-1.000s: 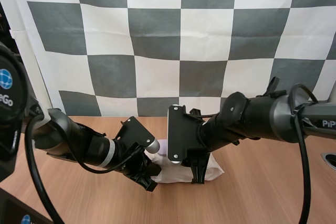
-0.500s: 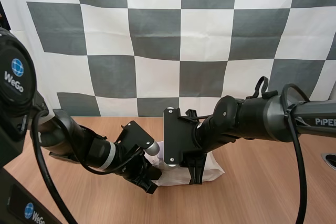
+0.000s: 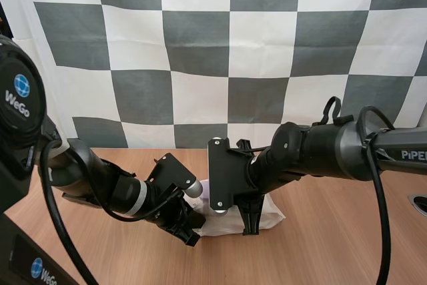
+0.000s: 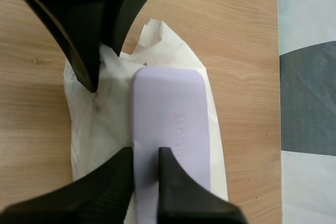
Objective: Open the wet wipes lid
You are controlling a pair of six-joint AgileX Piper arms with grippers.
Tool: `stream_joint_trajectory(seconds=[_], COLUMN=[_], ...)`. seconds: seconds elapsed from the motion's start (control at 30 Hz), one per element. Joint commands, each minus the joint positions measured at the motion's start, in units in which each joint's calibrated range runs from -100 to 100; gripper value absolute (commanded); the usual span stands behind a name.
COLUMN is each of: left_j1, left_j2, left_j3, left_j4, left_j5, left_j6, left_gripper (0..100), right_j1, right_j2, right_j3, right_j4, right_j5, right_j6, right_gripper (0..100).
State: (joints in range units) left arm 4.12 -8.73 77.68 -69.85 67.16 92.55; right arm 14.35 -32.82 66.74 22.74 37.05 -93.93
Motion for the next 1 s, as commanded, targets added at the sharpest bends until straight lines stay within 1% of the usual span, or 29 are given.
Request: stream_joint_trajectory(seconds=[0.0,0.5,0.7,0.97], left_j1=[0.02,0.02,0.02,0.02], left_j2=[0.0,0.0,0.0,0.0], left_j3=[0.0,0.0,0.0,0.0], left_j4=[0.2,0.2,0.2,0.3], left_j5=[0.0,0.0,0.0,0.0], left_j6=[0.7,0.7,0.7,0.7], left_gripper=[0,0,0,0], right_j1=[0.0,0.0,0.0,0.0], right_j2=[0.0,0.0,0.0,0.0], right_j3=[-0.1,-1.0,-4.0,-4.6], right_j4=[0.5,0.5,0.5,0.0], right_j5=[-0.2,0.5,2.5,2.6], right_j6=[0.0,0.0,2.2,2.4], right_gripper=[0,0,0,0])
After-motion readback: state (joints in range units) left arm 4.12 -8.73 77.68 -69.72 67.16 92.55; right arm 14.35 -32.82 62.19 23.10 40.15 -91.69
